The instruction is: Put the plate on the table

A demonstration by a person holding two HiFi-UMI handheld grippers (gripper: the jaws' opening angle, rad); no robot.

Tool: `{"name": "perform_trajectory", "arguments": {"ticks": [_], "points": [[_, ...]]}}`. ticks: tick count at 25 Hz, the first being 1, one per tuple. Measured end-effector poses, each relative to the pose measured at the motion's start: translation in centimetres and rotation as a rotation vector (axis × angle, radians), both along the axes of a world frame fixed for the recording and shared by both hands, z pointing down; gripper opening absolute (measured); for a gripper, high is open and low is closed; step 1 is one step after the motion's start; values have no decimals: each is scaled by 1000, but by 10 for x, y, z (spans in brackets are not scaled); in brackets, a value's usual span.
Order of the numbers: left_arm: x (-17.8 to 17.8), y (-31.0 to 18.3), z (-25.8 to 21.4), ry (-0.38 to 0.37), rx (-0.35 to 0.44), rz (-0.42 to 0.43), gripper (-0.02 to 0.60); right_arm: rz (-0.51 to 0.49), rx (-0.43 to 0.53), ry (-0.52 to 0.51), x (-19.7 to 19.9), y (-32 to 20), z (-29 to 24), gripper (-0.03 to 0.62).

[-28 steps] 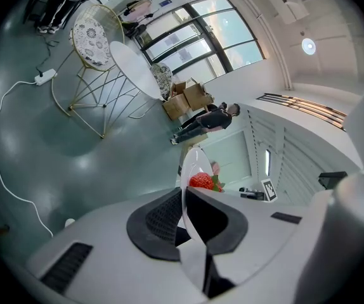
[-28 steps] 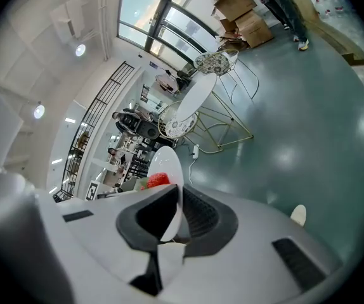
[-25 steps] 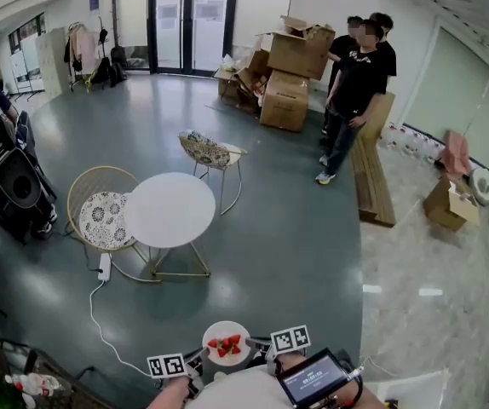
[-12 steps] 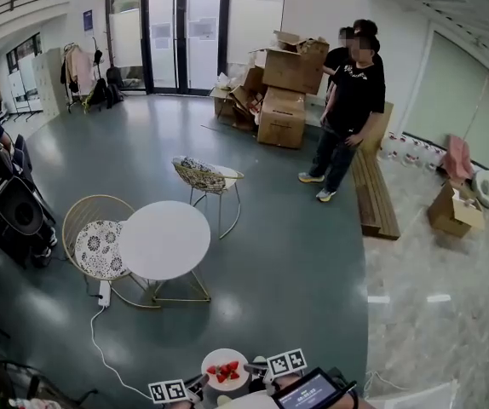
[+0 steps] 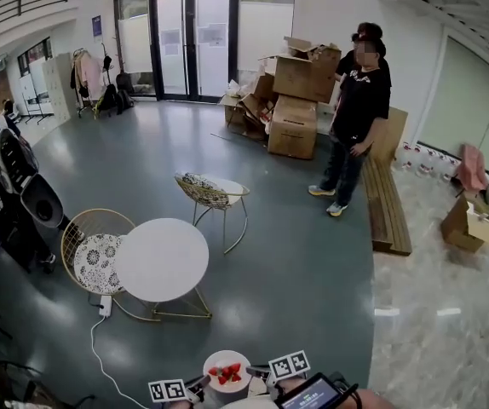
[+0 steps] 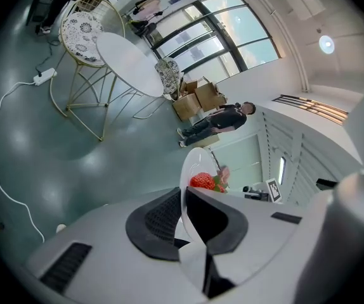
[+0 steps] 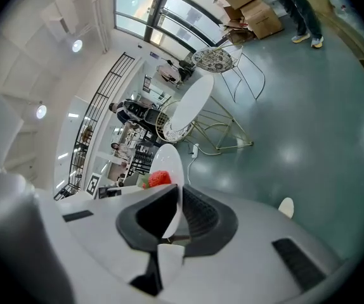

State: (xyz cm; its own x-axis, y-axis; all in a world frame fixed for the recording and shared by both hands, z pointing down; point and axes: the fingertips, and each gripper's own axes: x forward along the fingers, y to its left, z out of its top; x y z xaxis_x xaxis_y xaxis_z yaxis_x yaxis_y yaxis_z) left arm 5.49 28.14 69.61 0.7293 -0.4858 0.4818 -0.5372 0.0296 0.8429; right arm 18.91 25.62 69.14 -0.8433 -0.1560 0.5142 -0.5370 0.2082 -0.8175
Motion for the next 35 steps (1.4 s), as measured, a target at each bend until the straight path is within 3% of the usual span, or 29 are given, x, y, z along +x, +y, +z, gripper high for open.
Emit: {"name": "perform_trajectory", "arguments": {"ticks": [8, 15, 24, 30, 35], "points": [[48, -54, -16, -8, 23, 14, 15, 9, 13, -34, 48, -50, -15, 26], [45, -78, -26, -37, 31, -83, 14, -16, 32, -51, 43, -87, -16, 26], [33, -111, -22, -54, 35, -145, 14, -36, 51, -51, 30, -128, -6, 26], [30, -173, -17, -29, 28, -106, 14, 11, 41, -30, 27, -181, -10, 26], [29, -240, -25, -1, 68, -47, 15, 66, 60, -4, 28, -240, -18, 26]]}}
